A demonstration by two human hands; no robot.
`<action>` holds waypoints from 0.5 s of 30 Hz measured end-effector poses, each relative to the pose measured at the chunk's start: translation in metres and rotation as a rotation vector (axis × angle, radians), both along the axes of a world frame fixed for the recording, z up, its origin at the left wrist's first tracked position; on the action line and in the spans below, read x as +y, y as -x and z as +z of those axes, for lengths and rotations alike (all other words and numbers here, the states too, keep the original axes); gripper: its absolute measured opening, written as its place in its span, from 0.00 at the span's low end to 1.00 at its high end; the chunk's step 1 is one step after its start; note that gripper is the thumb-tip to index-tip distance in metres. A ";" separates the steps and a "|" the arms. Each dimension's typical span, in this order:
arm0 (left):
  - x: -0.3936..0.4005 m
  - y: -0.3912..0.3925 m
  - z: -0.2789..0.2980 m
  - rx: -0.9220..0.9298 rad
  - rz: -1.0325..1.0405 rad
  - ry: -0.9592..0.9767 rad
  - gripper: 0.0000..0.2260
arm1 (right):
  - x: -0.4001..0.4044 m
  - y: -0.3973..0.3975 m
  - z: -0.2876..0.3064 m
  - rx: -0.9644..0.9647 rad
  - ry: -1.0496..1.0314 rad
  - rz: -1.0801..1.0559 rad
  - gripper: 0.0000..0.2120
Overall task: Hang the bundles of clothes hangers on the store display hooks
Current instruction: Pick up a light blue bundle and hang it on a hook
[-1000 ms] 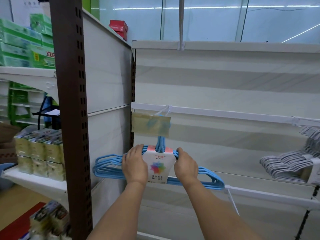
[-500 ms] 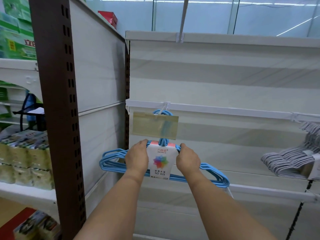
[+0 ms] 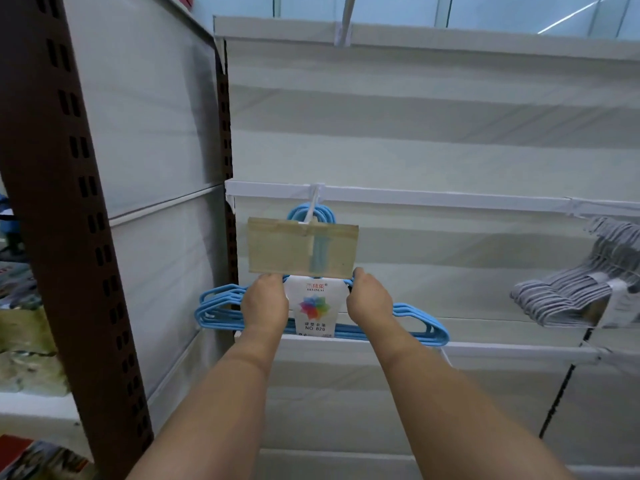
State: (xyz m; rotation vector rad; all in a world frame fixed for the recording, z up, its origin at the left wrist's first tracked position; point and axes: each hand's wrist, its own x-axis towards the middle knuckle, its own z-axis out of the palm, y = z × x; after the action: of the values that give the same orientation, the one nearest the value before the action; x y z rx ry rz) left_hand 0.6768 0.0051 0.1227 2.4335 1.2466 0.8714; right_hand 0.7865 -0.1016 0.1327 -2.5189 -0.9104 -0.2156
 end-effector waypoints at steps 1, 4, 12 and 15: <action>0.001 -0.001 -0.004 -0.024 0.000 0.002 0.09 | -0.001 0.000 -0.002 -0.012 0.003 0.011 0.13; 0.004 -0.005 -0.016 -0.090 -0.021 -0.010 0.09 | -0.011 -0.001 -0.010 -0.053 -0.004 0.001 0.16; -0.018 0.004 -0.049 -0.146 -0.025 0.011 0.36 | -0.061 0.002 -0.023 -0.149 -0.068 -0.111 0.19; -0.048 0.010 -0.054 -0.249 0.019 0.120 0.36 | -0.093 0.006 -0.025 -0.120 -0.093 -0.154 0.19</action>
State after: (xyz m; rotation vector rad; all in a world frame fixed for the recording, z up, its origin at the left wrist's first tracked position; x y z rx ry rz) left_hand 0.6667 -0.0432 0.0687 2.1477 1.1948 1.0368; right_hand 0.7801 -0.1943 0.1080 -2.5121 -0.7334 -0.4520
